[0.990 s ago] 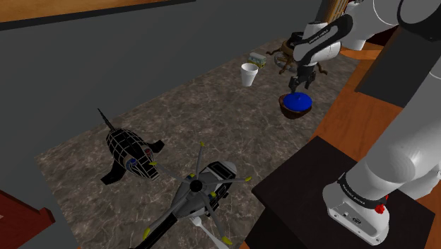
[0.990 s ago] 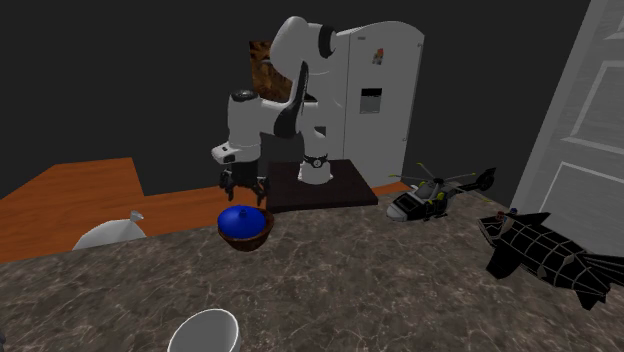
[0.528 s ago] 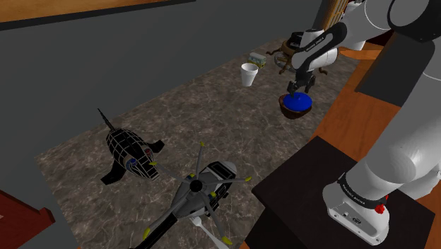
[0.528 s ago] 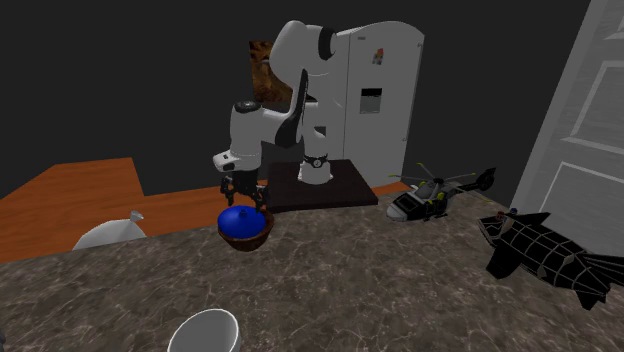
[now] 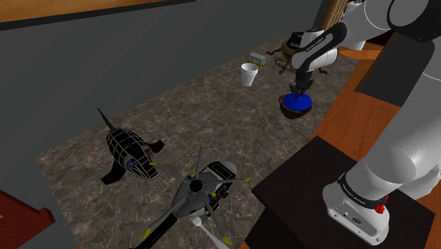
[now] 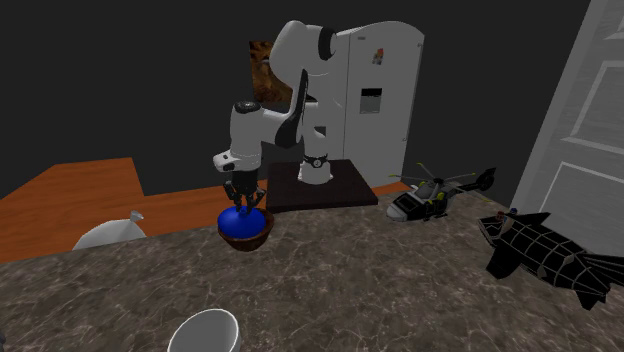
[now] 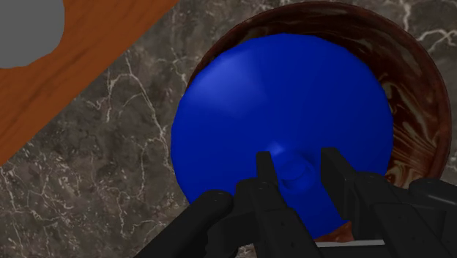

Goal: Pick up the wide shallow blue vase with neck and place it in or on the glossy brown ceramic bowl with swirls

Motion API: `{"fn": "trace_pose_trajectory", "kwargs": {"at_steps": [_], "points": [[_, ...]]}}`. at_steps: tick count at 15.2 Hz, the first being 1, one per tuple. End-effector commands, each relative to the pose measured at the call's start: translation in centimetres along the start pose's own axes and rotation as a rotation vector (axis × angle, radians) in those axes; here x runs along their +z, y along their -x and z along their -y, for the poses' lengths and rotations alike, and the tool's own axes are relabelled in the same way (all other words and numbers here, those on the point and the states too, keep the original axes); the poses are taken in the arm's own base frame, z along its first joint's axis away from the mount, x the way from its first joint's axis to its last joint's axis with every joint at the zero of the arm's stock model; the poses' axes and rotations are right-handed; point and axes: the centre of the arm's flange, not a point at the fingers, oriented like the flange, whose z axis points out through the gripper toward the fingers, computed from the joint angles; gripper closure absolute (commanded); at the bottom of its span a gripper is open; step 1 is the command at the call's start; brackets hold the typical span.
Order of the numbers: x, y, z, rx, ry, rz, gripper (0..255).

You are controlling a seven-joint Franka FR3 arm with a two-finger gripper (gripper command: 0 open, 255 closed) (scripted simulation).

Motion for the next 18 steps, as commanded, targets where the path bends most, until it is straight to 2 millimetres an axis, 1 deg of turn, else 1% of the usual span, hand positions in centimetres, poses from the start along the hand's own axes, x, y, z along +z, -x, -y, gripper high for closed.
{"fn": "trace_pose_trajectory", "kwargs": {"at_steps": [1,7,18], "points": [[0.0,0.0,0.0,0.0,0.0,0.0,255],[0.0,0.0,0.0,0.0,0.0,0.0,255],[-5.7,0.2,-1.0,0.0,0.0,0.0,255]]}}
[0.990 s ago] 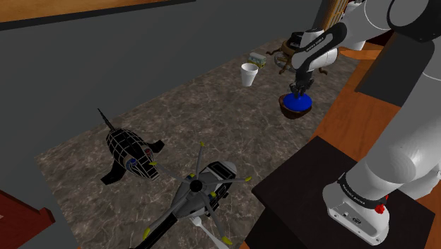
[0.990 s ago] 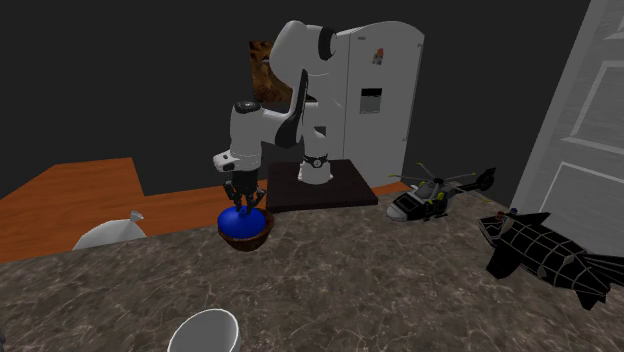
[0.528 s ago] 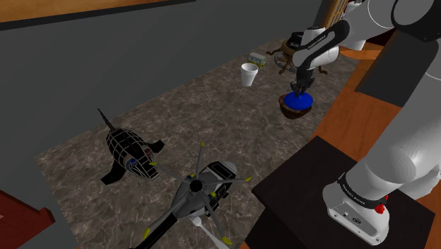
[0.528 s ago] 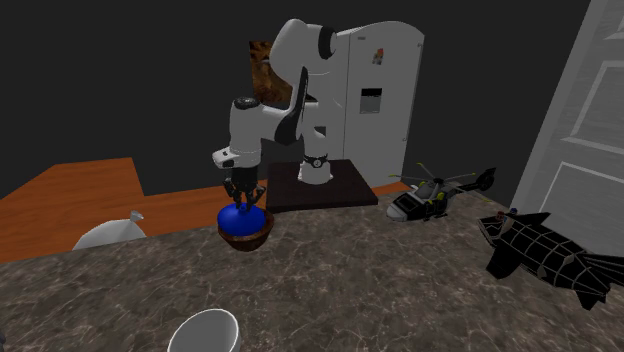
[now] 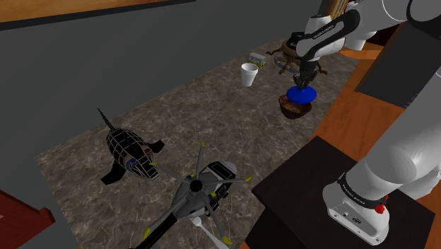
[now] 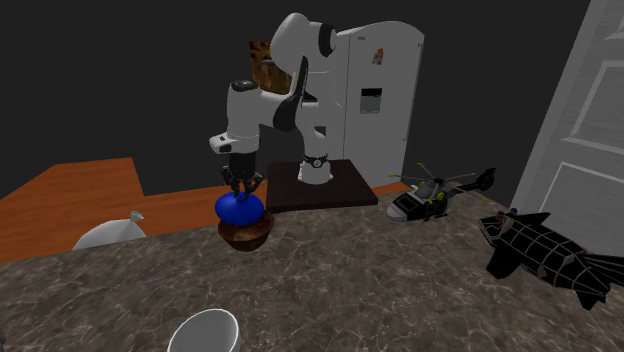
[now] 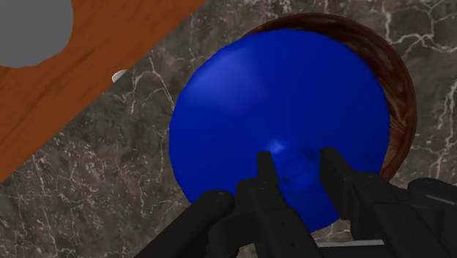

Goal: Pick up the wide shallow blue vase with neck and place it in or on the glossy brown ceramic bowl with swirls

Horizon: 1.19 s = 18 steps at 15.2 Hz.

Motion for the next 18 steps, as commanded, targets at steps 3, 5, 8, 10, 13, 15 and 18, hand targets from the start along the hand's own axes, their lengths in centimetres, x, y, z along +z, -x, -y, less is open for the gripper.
{"fn": "trace_pose_trajectory", "kwargs": {"at_steps": [3,5,8,10,13,15,18], "points": [[-2.1,0.1,-0.2,0.0,0.0,0.0,255],[-3.1,0.1,-0.4,0.0,0.0,0.0,255],[-4.5,0.2,-0.6,0.0,0.0,0.0,255],[-7.1,0.4,-0.3,0.0,0.0,0.0,255],[-8.7,0.5,0.1,0.0,0.0,0.0,255],[-7.6,0.5,0.2,0.0,0.0,0.0,255],[-6.1,0.4,0.5,0.0,0.0,0.0,255]]}}
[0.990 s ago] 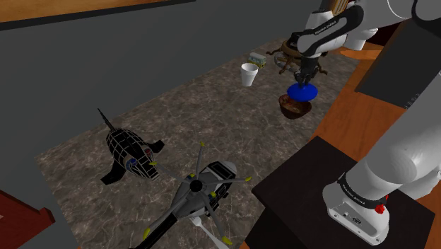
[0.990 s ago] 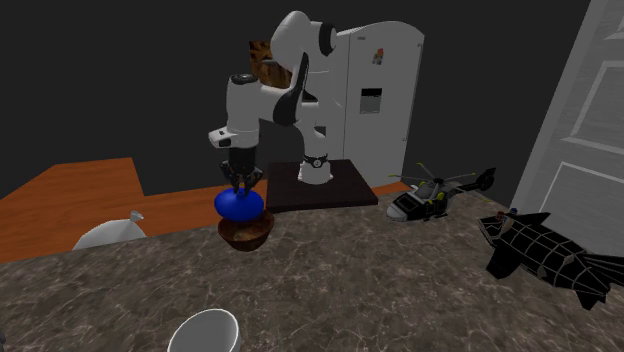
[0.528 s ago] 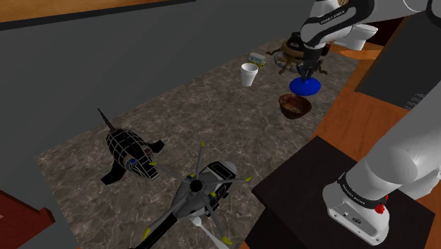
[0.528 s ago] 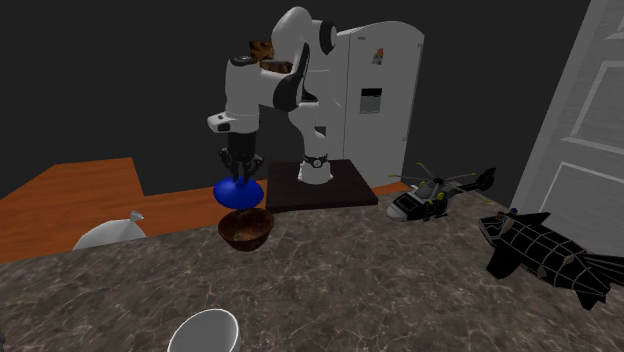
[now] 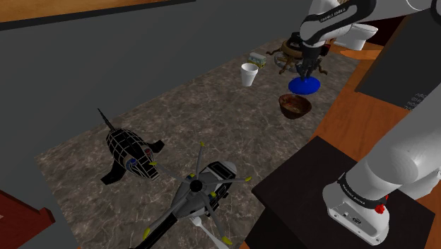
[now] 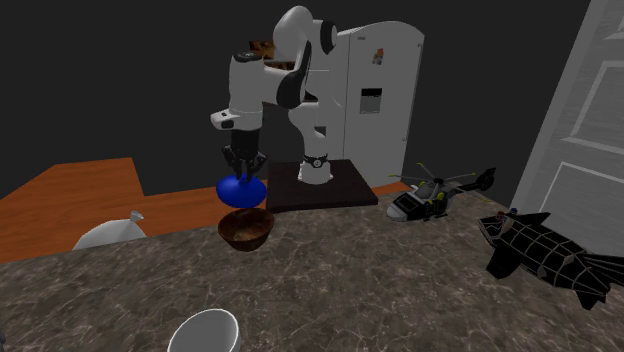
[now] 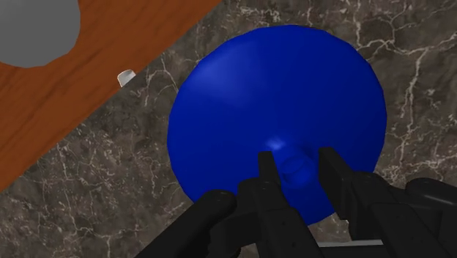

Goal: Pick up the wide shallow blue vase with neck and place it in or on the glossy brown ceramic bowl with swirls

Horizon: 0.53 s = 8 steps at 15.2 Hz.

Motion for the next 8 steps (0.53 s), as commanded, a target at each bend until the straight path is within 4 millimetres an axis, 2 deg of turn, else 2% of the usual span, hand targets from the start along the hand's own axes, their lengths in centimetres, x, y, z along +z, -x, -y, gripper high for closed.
{"fn": "trace_pose_trajectory", "kwargs": {"at_steps": [1,8], "points": [[1.1,0.0,0.2,0.0,0.0,-0.001,255],[4.7,-0.1,0.9,0.0,0.0,-0.001,255]]}}
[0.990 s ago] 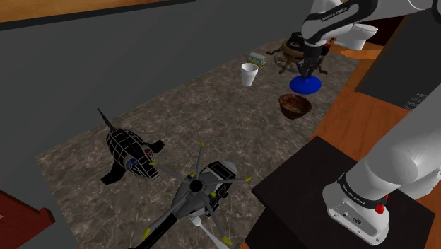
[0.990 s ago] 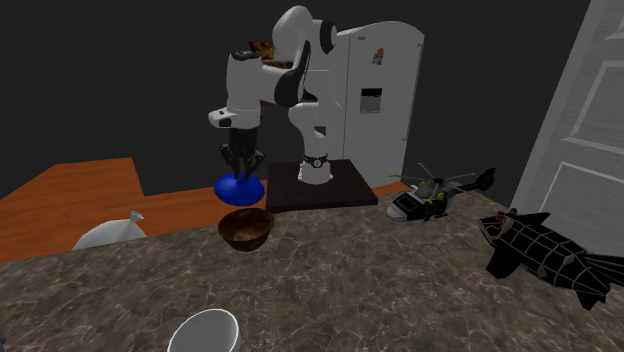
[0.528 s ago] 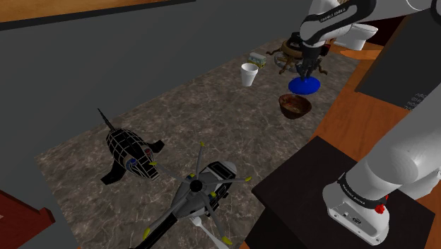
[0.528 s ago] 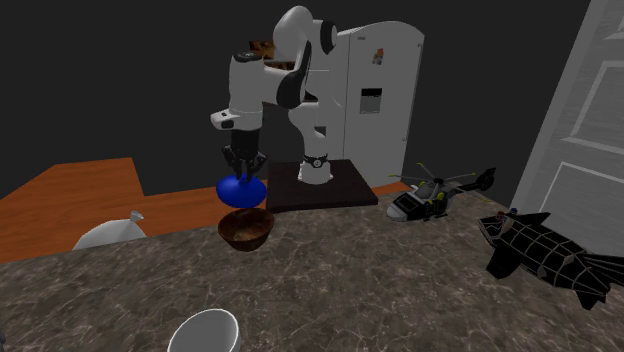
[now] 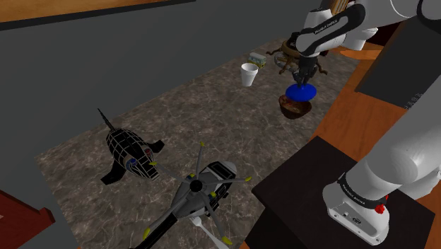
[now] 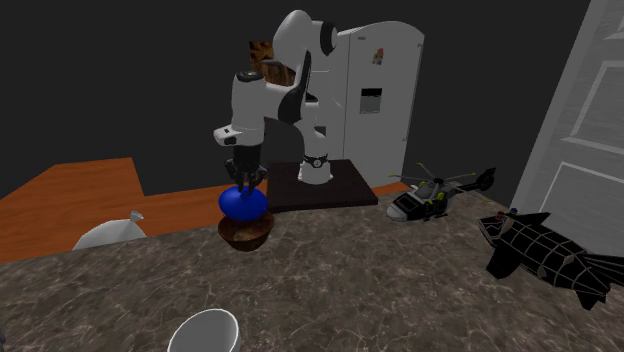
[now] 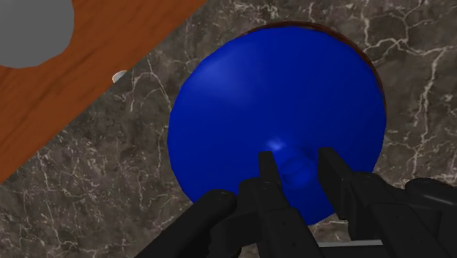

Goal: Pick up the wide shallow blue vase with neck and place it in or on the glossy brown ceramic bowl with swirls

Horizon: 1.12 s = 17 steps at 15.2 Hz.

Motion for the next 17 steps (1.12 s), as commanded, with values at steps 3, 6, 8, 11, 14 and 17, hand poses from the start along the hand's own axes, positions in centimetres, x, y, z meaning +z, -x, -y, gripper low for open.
{"fn": "trace_pose_trajectory", "kwargs": {"at_steps": [3,6,8,11,14,17], "points": [[2.0,-0.1,0.3,0.0,0.0,-0.001,255],[3.6,-0.2,0.6,0.0,0.0,-0.001,255],[4.6,-0.2,0.8,0.0,0.0,-0.001,255],[4.6,-0.2,0.8,0.0,0.0,-0.001,255],[4.6,-0.2,0.8,0.0,0.0,-0.001,255],[4.6,-0.2,0.8,0.0,0.0,-0.001,0]]}}
